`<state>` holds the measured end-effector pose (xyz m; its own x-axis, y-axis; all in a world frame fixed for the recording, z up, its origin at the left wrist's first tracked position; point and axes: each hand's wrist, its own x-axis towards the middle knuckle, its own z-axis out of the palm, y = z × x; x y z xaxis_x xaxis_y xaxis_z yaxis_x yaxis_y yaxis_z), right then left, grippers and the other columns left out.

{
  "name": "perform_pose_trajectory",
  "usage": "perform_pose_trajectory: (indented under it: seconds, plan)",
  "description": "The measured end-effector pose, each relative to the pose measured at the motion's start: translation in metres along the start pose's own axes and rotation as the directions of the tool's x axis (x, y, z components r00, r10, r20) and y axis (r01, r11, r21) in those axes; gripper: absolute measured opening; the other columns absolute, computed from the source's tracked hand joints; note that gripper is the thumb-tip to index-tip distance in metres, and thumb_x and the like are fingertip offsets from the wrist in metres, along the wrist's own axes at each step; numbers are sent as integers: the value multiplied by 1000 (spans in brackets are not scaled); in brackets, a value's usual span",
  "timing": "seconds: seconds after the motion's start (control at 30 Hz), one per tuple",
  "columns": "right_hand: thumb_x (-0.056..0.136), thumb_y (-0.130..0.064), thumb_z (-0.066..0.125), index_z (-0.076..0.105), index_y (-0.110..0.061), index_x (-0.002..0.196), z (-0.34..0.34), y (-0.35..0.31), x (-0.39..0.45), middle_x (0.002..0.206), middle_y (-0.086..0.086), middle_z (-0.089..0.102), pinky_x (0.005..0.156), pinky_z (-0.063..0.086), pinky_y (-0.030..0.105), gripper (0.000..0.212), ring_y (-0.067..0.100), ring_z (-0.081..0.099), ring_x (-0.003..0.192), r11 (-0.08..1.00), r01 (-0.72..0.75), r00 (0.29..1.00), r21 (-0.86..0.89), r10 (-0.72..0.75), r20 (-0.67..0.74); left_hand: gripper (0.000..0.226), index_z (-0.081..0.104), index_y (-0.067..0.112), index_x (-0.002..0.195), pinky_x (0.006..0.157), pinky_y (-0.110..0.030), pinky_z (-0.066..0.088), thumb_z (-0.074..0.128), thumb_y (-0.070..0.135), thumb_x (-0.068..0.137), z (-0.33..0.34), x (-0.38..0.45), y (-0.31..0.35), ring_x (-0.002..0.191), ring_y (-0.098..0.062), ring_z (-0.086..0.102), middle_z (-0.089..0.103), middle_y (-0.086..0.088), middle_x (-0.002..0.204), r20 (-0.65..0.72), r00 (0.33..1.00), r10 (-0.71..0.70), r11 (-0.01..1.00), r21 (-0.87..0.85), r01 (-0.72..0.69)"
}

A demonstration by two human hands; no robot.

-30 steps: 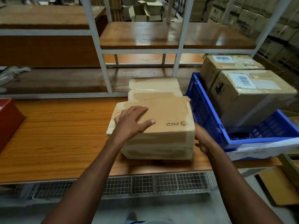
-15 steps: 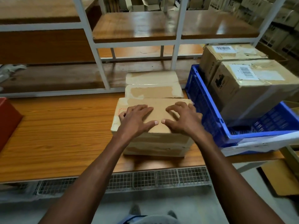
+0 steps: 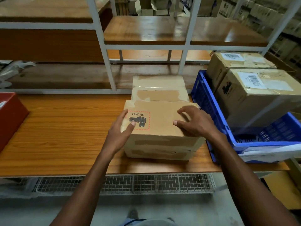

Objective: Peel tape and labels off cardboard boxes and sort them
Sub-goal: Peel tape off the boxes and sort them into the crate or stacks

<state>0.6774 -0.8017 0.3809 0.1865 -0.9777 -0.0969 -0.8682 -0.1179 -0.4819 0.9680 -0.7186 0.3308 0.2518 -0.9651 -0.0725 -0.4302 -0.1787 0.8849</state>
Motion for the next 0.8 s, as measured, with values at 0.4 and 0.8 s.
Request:
perform_pose_trajectory:
  seconds: [0.4,0.8]
  plan:
    - [72,-74,77,22,-39,160,15,3,1,170,-5,-5,116,36,61,109,42,25,151,963,-216,976,159,214,31,43,61,34,131,83,-48,56,64,56,94,9,-19,6,108,-16,68,74,7,116,96,951,-294,842,-445,306]
    - [48,-75,88,7,-43,161,4,21,-22,159,8,28,105,42,56,144,36,39,140,818,-380,923,431,310,226,39,54,48,136,83,-41,55,62,48,98,-19,-23,63,109,-13,64,68,15,115,-52,997,56,973,-223,-67]
